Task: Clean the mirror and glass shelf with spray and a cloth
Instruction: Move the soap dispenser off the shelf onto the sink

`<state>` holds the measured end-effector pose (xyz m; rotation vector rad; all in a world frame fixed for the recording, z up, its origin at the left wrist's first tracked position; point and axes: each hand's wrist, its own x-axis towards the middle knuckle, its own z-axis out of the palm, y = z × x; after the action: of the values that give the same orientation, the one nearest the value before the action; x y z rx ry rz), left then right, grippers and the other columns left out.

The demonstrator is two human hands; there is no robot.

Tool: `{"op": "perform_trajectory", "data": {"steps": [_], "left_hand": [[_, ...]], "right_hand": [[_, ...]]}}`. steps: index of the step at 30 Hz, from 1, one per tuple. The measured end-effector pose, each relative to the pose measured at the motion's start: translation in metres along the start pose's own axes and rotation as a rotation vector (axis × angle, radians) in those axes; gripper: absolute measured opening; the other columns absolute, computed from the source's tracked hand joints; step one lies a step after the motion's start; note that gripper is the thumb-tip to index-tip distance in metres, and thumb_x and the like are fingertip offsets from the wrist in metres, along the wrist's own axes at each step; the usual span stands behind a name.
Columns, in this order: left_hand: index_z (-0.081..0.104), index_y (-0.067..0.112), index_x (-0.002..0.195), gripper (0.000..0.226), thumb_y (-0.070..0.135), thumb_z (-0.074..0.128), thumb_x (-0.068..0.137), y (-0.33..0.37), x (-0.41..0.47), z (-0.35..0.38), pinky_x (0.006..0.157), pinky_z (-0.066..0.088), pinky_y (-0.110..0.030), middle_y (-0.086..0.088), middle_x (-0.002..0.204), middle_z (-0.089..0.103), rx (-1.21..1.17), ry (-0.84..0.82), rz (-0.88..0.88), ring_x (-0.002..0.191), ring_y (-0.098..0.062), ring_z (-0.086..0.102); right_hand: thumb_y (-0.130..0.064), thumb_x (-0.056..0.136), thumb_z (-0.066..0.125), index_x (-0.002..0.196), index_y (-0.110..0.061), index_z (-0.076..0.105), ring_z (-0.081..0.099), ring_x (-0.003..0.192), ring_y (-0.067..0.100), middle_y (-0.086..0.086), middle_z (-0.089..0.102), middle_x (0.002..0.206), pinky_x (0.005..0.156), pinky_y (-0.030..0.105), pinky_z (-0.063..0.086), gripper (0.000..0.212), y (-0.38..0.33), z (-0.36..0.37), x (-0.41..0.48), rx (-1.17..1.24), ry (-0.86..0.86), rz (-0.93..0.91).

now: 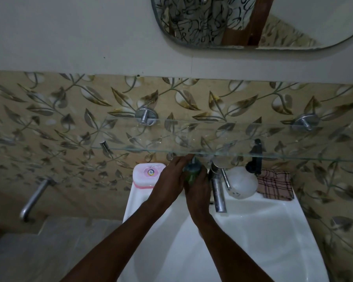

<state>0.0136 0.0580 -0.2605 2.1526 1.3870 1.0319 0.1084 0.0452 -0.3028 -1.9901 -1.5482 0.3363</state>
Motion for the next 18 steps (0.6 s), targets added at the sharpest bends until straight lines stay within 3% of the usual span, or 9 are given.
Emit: {"op": "perform_trajectory", "data": {"steps": [2, 4, 6, 7, 10, 12, 15, 18], "left_hand": [[0.053, 0.008, 0.138, 0.062, -0.017, 0.055, 0.081, 0.0, -0.003, -0.001, 0.096, 0.048, -0.024, -0.012, 0.127, 0.064, -0.004, 0.011, 0.012, 0.115, -0.022, 0.061], [0.055, 0.003, 0.133, 0.05, -0.014, 0.054, 0.086, 0.002, -0.006, -0.002, 0.097, 0.05, -0.031, -0.013, 0.124, 0.066, -0.034, 0.028, 0.004, 0.112, -0.025, 0.063], [0.055, 0.003, 0.127, 0.038, -0.006, 0.054, 0.09, 0.006, -0.009, -0.003, 0.093, 0.052, -0.035, -0.01, 0.118, 0.067, -0.071, 0.085, -0.04, 0.107, -0.022, 0.065], [0.055, 0.005, 0.125, 0.035, -0.004, 0.054, 0.091, 0.011, -0.011, -0.004, 0.091, 0.051, -0.03, -0.008, 0.115, 0.067, -0.085, 0.136, -0.058, 0.103, -0.02, 0.065], [0.059, 0.007, 0.118, 0.027, 0.001, 0.054, 0.092, 0.031, -0.024, -0.008, 0.088, 0.041, -0.009, -0.004, 0.105, 0.066, -0.06, 0.323, -0.038, 0.097, -0.012, 0.06], [0.063, 0.007, 0.109, 0.021, 0.0, 0.054, 0.091, 0.048, -0.031, -0.005, 0.086, 0.041, -0.012, -0.003, 0.099, 0.065, -0.074, 0.358, 0.007, 0.093, -0.01, 0.058], [0.065, 0.007, 0.102, 0.017, 0.0, 0.055, 0.09, 0.077, -0.034, 0.009, 0.086, 0.043, -0.009, 0.0, 0.097, 0.065, -0.127, 0.273, 0.1, 0.093, -0.004, 0.058], [0.067, 0.004, 0.11, 0.025, 0.0, 0.052, 0.091, 0.108, -0.021, 0.03, 0.088, 0.041, -0.005, -0.006, 0.104, 0.069, -0.185, 0.151, 0.111, 0.097, -0.005, 0.061]], "right_hand": [[-0.027, 0.056, 0.095, 0.118, 0.011, 0.059, 0.073, 0.085, 0.037, 0.027, 0.071, 0.101, 0.072, 0.04, 0.062, 0.081, 0.007, 0.004, 0.0, 0.038, 0.004, -0.008], [-0.028, 0.078, 0.08, 0.14, 0.0, 0.041, 0.061, 0.116, 0.041, 0.027, 0.058, 0.131, 0.096, 0.051, 0.053, 0.078, 0.011, 0.002, -0.001, 0.22, -0.025, 0.024], [-0.028, 0.09, 0.064, 0.15, -0.012, 0.026, 0.046, 0.133, 0.036, 0.021, 0.043, 0.149, 0.11, 0.052, 0.04, 0.073, 0.011, -0.004, -0.004, 0.305, -0.104, 0.082], [-0.027, 0.092, 0.061, 0.151, -0.015, 0.024, 0.044, 0.136, 0.034, 0.018, 0.041, 0.151, 0.112, 0.051, 0.038, 0.071, 0.01, -0.009, -0.008, 0.319, -0.091, 0.083], [-0.02, 0.093, 0.06, 0.146, -0.018, 0.036, 0.054, 0.126, 0.031, 0.013, 0.053, 0.141, 0.101, 0.035, 0.045, 0.058, 0.001, -0.036, -0.028, 0.31, -0.007, 0.0], [-0.004, 0.084, 0.07, 0.133, -0.006, 0.054, 0.067, 0.111, 0.033, 0.018, 0.066, 0.125, 0.089, 0.033, 0.053, 0.051, 0.005, -0.058, -0.04, 0.246, 0.101, -0.094], [0.004, 0.079, 0.074, 0.114, -0.002, 0.069, 0.073, 0.095, 0.028, 0.014, 0.075, 0.107, 0.08, 0.029, 0.056, 0.036, 0.031, -0.086, -0.047, 0.207, 0.209, -0.165], [0.004, 0.078, 0.075, 0.1, -0.005, 0.071, 0.069, 0.073, 0.024, 0.009, 0.072, 0.084, 0.069, 0.018, 0.047, 0.024, 0.057, -0.112, -0.04, 0.226, 0.337, -0.111]]}}
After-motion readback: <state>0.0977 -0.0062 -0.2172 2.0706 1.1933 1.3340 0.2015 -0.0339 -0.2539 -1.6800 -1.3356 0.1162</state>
